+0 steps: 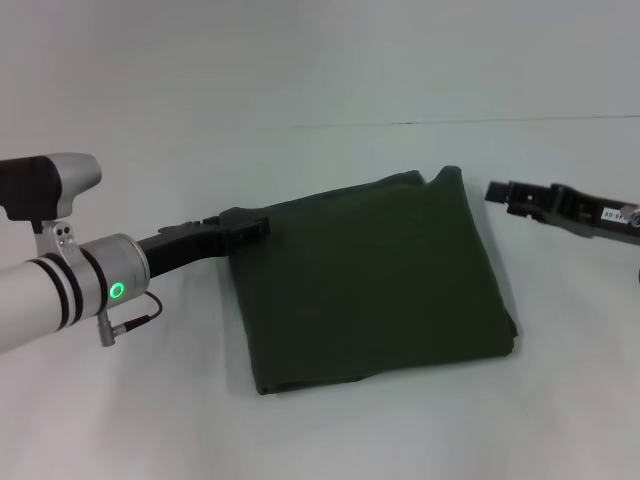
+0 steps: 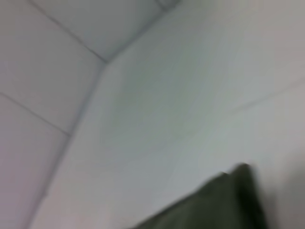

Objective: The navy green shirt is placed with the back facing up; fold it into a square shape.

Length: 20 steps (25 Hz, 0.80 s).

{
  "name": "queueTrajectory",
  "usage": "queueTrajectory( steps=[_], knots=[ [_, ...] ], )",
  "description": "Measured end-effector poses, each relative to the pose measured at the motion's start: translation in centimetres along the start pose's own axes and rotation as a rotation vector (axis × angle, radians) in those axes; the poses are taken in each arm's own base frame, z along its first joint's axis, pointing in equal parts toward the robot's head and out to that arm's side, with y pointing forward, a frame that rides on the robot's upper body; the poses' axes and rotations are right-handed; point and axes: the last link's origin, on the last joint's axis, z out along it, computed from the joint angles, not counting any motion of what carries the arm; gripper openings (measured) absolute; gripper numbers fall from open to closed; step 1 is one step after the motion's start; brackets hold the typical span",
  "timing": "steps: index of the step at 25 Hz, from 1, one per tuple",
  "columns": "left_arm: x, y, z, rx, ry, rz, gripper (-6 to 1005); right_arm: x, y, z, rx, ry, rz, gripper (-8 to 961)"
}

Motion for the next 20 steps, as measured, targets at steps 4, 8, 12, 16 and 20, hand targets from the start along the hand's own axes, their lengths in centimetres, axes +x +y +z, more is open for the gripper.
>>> queueTrajectory(
  steps=[4, 8, 12, 16, 20],
  knots=[
    [-0.22, 0.17, 0.26, 0.003, -0.012, -0.007, 859, -0.14, 0.75, -0.16, -0.06, -0.025, -0.037, 570],
    [-0.56, 0.33, 0.48, 0.003, -0.026, -0.011, 852, -0.27, 1.02, -0.03, -0.07, -0.024, -0.046, 699],
    [-0.77, 0.49, 0.57, -0.001, -0.03, -0.012, 844, -0.38, 1.18, 0.09, -0.075, -0.024, -0.05, 729],
    [-0.76, 0.6, 0.58, -0.009, -0.033, -0.007, 837, -0.41, 1.2, 0.09, -0.075, -0.024, -0.051, 726],
    [-0.77, 0.77, 0.67, -0.014, -0.04, 0.005, 829, -0.43, 1.22, 0.1, -0.076, -0.025, -0.051, 722]
  ],
)
